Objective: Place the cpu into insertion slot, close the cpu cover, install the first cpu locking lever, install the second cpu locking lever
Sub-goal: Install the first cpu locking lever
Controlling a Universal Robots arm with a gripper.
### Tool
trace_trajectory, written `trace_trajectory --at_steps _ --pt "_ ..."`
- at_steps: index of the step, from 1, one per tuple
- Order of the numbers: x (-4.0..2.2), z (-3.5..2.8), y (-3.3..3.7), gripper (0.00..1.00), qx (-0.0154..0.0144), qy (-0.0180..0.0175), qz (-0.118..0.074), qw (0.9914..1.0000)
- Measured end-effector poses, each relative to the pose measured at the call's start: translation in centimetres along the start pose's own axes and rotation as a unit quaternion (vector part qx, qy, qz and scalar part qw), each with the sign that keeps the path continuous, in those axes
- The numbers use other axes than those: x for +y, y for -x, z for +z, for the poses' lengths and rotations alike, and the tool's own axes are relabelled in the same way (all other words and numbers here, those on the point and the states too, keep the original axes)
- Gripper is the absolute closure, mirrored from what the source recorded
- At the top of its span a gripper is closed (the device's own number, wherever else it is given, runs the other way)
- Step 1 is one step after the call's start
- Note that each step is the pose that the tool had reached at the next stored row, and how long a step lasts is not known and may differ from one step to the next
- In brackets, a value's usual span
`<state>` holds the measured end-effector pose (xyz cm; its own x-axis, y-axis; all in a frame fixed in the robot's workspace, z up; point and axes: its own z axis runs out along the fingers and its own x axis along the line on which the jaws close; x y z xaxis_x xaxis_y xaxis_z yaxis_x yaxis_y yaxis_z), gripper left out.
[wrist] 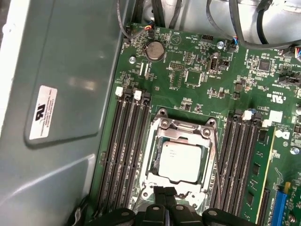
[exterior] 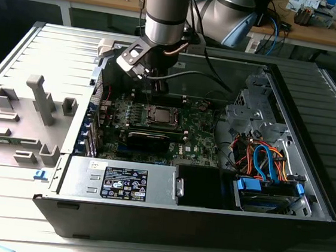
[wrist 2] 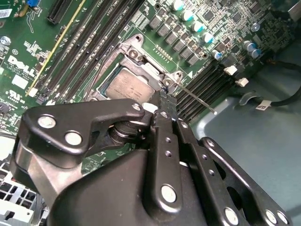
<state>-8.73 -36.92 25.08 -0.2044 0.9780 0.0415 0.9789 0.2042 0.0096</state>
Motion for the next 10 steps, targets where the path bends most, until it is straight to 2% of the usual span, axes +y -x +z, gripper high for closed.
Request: trace_trajectory --at_steps 10 --pt "-0.86 -0.20 -0.20 0.89 -0.0007 0.0033 0.000 0.99999"
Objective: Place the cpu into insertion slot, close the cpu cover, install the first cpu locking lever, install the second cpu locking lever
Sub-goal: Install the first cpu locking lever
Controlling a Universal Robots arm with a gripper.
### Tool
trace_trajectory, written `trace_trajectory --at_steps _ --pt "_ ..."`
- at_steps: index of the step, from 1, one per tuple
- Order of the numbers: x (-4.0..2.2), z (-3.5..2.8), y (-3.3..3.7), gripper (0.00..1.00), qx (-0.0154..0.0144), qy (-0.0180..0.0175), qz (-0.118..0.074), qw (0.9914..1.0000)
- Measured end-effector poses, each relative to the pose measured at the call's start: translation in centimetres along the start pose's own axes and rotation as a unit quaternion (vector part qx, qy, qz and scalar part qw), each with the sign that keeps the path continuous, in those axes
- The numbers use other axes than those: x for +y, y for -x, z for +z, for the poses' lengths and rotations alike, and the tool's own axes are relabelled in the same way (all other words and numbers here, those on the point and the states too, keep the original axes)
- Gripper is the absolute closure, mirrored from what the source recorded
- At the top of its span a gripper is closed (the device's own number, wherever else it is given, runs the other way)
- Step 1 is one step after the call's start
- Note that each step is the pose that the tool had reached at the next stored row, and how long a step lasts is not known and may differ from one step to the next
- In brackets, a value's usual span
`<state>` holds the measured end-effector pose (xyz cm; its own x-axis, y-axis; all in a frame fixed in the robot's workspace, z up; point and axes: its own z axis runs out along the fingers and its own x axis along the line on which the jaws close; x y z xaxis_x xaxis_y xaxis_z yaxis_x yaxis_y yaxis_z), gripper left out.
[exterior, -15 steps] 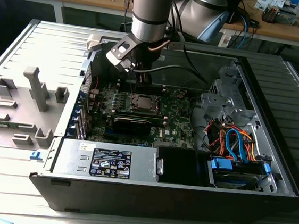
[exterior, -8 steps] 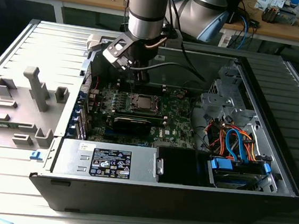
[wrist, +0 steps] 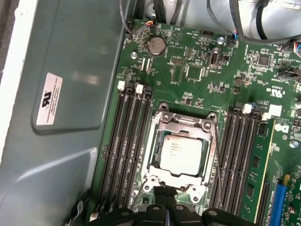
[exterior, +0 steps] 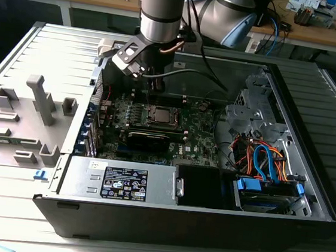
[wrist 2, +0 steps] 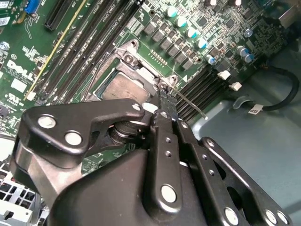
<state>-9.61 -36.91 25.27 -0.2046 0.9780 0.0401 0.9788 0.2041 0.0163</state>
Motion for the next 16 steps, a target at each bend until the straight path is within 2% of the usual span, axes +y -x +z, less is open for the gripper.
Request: trace_trajectory --at_steps 10,16 --pt "-0.74 -0.32 -0.20 0.89 -0.0007 0.0033 0.000 0.99999" --pt "-1.86 -0.45 -0.44 0.89 -0.0017 0.0082 0.000 0.99996"
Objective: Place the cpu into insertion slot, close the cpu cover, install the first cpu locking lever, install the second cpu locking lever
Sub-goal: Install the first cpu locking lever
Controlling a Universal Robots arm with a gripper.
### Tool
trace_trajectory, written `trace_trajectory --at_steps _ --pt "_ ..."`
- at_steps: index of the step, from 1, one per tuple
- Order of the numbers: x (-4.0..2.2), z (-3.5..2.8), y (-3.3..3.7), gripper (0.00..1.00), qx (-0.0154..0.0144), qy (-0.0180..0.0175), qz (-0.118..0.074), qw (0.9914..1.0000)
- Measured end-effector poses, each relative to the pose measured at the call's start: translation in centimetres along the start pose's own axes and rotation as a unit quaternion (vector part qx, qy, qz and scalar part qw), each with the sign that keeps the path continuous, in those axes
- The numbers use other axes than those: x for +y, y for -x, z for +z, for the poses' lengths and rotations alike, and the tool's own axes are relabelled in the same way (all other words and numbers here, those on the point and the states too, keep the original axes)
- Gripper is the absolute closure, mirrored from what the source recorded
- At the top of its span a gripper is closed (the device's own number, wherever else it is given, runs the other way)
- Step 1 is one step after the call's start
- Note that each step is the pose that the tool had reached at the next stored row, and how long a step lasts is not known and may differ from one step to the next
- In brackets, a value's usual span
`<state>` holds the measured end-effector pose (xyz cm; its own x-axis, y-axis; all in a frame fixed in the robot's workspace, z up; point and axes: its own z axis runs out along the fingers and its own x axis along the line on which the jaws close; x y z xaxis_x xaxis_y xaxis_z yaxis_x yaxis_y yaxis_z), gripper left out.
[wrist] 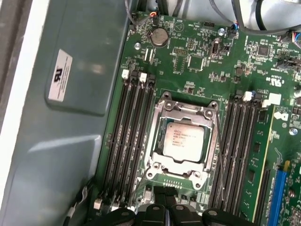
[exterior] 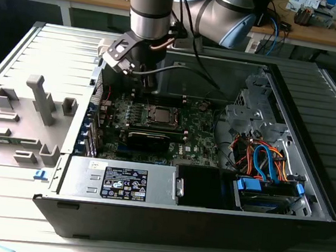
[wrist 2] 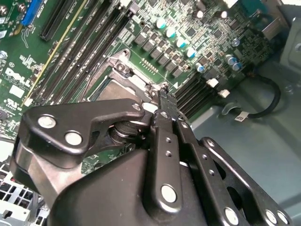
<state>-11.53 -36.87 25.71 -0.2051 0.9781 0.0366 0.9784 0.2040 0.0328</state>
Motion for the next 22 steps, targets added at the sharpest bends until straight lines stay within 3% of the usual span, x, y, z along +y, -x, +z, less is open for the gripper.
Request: trace_trajectory --at_steps 10,22 --pt "-1.38 -0.37 -0.38 0.89 -0.0014 0.0068 0.000 0.99998" --pt "-1.97 -0.57 -0.84 0.89 -0.0017 0.0085 0.009 0.99992"
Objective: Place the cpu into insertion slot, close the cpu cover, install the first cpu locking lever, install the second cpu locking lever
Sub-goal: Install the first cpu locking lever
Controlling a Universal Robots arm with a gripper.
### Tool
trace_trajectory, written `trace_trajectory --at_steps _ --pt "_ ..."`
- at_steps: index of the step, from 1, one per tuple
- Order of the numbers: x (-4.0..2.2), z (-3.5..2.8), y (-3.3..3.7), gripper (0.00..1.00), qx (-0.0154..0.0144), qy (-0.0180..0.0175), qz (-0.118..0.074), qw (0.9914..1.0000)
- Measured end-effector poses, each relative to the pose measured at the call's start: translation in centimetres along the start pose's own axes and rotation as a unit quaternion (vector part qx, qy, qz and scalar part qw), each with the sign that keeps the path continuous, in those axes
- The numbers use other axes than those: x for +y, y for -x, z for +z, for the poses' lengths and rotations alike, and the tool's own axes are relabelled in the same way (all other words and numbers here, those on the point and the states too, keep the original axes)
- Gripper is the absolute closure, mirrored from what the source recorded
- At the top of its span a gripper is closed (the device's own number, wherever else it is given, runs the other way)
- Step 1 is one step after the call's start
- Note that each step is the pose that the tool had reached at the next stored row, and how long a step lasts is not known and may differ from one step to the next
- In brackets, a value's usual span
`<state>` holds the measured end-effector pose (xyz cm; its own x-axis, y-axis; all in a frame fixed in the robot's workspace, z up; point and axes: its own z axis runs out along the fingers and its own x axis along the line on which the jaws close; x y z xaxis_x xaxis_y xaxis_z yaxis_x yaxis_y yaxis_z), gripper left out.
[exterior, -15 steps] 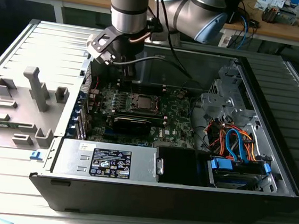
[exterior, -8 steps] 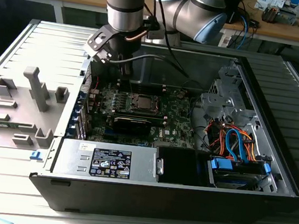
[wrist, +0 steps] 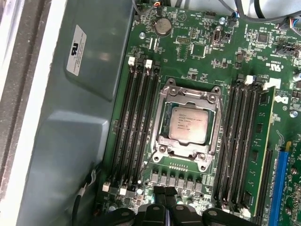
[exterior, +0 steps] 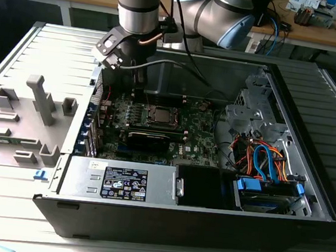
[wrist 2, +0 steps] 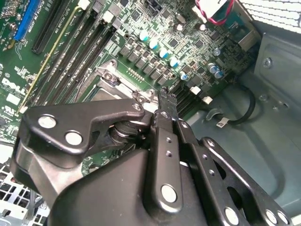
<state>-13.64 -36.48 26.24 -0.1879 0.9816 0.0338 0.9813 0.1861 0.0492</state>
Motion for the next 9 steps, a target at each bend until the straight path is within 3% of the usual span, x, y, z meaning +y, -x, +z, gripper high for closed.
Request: trace_trajectory --at_steps 4,9 --pt "0.01 0.01 -0.04 0.89 -0.0011 0.0010 0.028 0.99959" --pt "0.14 0.04 -0.77 0.89 -0.0011 0.0011 0.029 0.99957"
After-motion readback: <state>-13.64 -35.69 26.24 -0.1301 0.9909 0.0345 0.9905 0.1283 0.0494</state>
